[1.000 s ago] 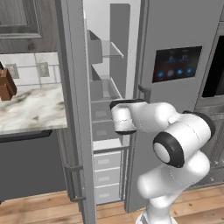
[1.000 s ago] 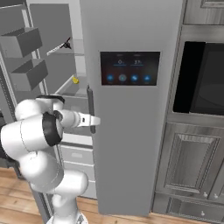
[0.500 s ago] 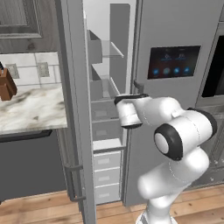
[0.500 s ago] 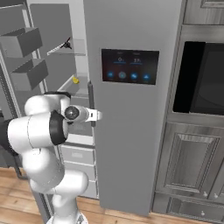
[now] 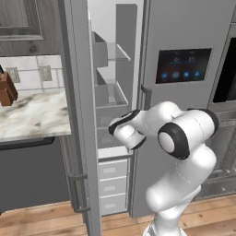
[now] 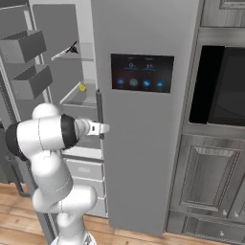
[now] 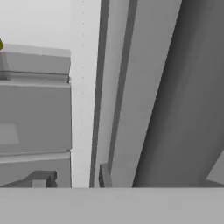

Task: There's a fish in the fridge that needs to be moved to the freezer for freezing. Pick up the fish from the fridge, place it on any shelf in the freezer, and close the fridge and freezer doors when done.

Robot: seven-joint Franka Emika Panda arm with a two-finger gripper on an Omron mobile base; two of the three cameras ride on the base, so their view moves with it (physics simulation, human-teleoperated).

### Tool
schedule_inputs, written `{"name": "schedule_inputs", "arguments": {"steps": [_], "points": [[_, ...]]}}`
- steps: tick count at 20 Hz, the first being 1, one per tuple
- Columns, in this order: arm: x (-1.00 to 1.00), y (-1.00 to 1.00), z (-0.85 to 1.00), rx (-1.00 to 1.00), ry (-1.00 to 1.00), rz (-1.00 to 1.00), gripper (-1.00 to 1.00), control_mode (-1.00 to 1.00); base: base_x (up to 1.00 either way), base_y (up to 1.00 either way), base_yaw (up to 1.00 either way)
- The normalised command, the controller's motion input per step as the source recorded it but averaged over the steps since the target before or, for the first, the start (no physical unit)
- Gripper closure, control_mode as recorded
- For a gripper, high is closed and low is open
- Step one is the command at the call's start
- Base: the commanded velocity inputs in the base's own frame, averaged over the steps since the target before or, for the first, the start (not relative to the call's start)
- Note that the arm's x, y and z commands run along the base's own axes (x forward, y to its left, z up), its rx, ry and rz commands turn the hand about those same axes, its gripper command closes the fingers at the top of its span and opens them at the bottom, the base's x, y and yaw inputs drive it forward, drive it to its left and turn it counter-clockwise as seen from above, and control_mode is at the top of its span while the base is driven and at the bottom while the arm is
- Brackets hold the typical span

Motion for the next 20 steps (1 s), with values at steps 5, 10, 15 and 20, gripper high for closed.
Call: {"name": "schedule_inputs", "arguments": {"steps": [5, 10, 15, 20], "points": [[0.62, -0.01, 0.96, 0.27, -0.12, 0.42, -1.00, -1.00, 0.00, 0.00, 0.00], [0.39, 0.00, 1.00, 0.24, -0.25, 0.44, -1.00, -1.00, 0.00, 0.00, 0.00], [0.59, 0.00, 1.00, 0.16, -0.26, 0.36, -1.00, -1.00, 0.00, 0.00, 0.00], [0.47, 0.05, 1.00, 0.07, -0.38, 0.33, -1.00, -1.00, 0.00, 0.00, 0.00]]}}
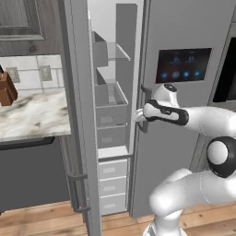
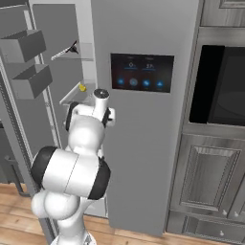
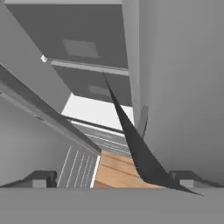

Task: There's a fish in the fridge that needs to be moved to the freezer for freezing. Pick up the fish from the fridge, place it on any shelf in the freezer, and close the fridge and freezer doors when done.

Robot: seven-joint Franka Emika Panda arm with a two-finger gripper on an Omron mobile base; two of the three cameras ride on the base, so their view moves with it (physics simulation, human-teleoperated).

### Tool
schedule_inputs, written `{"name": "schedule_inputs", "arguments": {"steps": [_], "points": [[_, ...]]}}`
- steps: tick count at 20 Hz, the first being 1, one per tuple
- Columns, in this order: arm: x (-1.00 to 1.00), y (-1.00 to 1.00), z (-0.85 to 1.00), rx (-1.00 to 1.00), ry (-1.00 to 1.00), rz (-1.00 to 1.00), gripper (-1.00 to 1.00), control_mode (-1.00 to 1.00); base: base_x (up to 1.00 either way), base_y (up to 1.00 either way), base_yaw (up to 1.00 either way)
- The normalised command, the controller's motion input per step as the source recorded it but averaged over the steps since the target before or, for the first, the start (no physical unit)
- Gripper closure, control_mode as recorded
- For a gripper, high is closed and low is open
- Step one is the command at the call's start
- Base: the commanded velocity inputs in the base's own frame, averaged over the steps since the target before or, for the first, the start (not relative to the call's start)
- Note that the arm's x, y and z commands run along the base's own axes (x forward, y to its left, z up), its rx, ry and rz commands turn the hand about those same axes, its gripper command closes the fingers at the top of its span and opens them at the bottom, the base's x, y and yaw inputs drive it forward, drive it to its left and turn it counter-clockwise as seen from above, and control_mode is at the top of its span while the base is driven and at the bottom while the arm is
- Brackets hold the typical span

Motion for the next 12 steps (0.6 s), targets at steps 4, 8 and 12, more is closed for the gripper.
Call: {"name": "schedule_inputs", "arguments": {"steps": [4, 8, 12], "points": [[0.19, 0.00, 0.98, 0.05, -0.64, 0.37, -1.00, -1.00, 0.00, 0.00, 0.00], [0.02, 0.01, 0.85, 0.01, -0.76, 0.33, -1.00, -1.00, 0.00, 0.00, 0.00], [-0.60, 0.00, 0.95, 0.01, -0.70, 0.18, -1.00, -1.00, 0.00, 0.00, 0.00]]}}
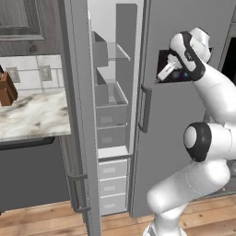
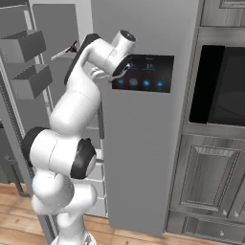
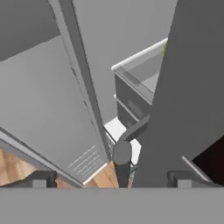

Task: There's a fish in the fridge that needs to be moved to the freezer for freezing. Pick up the fish from the fridge, place it on any shelf in the freezer, and close the fridge and freezer doors when done.

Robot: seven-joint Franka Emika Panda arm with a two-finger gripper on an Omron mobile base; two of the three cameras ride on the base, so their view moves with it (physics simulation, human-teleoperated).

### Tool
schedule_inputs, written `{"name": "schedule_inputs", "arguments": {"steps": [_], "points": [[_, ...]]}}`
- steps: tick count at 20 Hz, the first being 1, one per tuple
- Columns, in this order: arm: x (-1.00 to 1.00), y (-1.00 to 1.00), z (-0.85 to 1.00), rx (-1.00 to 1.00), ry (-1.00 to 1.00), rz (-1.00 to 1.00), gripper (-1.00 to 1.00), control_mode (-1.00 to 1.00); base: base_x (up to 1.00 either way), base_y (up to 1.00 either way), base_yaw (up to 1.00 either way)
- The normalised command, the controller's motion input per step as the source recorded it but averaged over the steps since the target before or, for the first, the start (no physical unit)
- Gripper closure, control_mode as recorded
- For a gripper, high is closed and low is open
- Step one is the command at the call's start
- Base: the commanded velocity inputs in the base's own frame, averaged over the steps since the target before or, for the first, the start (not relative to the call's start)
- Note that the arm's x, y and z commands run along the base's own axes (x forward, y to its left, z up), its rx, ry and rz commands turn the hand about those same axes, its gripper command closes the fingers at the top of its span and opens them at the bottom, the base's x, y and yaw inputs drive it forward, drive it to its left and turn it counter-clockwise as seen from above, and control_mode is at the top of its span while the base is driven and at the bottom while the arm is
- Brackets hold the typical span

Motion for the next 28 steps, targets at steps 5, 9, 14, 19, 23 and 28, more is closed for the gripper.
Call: {"name": "schedule_inputs", "arguments": {"steps": [5, 9, 14, 19, 23, 28], "points": [[-1.00, 0.15, -0.60, 0.24, -0.73, -0.01, -1.00, -1.00, 0.00, 0.00, 0.00], [-1.00, 0.48, -1.00, 0.20, -0.54, -0.02, -1.00, -1.00, 0.00, 0.00, 0.00], [-1.00, 0.61, 0.39, 0.25, -0.25, -0.20, -1.00, -1.00, 0.00, 0.00, 0.00], [-1.00, 0.14, 0.49, 0.14, 0.04, -0.16, -1.00, -1.00, 0.00, 0.00, 0.00], [-1.00, 0.07, 0.33, 0.28, 0.05, -0.11, -1.00, -1.00, 0.00, 0.00, 0.00], [-1.00, 0.31, 0.24, 0.15, -0.19, -0.05, -1.00, -1.00, 0.00, 0.00, 0.00]]}}
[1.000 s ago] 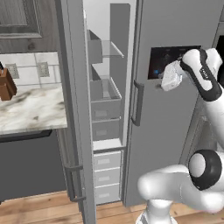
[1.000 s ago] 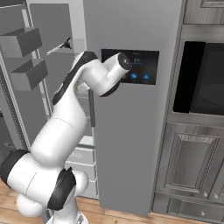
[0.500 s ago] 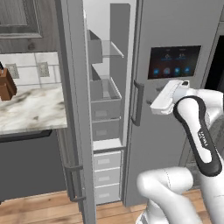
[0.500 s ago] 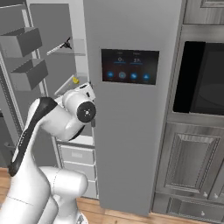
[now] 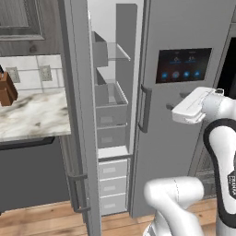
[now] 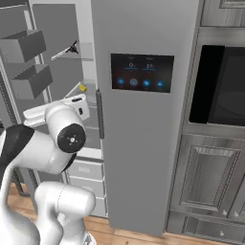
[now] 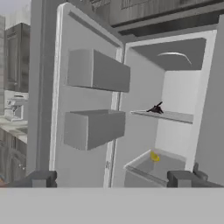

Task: There's a fish in the fridge that needs to be moved to the freezer for freezing. Pick up the fish from the fridge, place it on any shelf in the freezer, and close the fridge and freezer doors when done.

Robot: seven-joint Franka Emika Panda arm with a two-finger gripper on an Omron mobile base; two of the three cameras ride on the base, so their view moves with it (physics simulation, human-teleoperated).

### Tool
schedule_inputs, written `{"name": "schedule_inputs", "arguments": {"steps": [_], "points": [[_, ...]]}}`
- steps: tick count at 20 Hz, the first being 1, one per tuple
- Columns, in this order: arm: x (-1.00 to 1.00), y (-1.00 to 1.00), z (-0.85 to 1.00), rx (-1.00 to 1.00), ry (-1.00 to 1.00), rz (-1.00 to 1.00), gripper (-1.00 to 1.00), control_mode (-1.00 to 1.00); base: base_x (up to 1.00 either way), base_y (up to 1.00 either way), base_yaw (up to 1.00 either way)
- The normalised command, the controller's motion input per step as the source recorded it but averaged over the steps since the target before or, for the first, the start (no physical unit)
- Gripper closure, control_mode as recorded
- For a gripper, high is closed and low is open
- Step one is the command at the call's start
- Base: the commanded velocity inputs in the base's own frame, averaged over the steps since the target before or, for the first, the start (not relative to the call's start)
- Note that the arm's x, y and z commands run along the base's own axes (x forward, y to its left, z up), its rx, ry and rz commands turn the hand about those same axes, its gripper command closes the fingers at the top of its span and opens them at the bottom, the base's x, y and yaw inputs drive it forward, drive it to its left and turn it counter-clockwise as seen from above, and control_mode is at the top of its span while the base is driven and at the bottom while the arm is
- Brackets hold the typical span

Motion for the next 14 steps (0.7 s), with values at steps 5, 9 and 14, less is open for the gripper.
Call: {"name": "schedule_inputs", "arguments": {"steps": [5, 9, 14], "points": [[-0.91, 0.58, 0.17, 0.01, -0.23, -0.03, -1.00, -1.00, 0.00, 0.00, 0.00], [-0.85, 0.53, 0.00, 0.08, -0.21, -0.09, -1.00, -1.00, 0.00, 0.00, 0.00], [-0.50, 0.94, -0.26, 0.15, -0.17, -0.17, -1.00, -1.00, 0.00, 0.00, 0.00]]}}
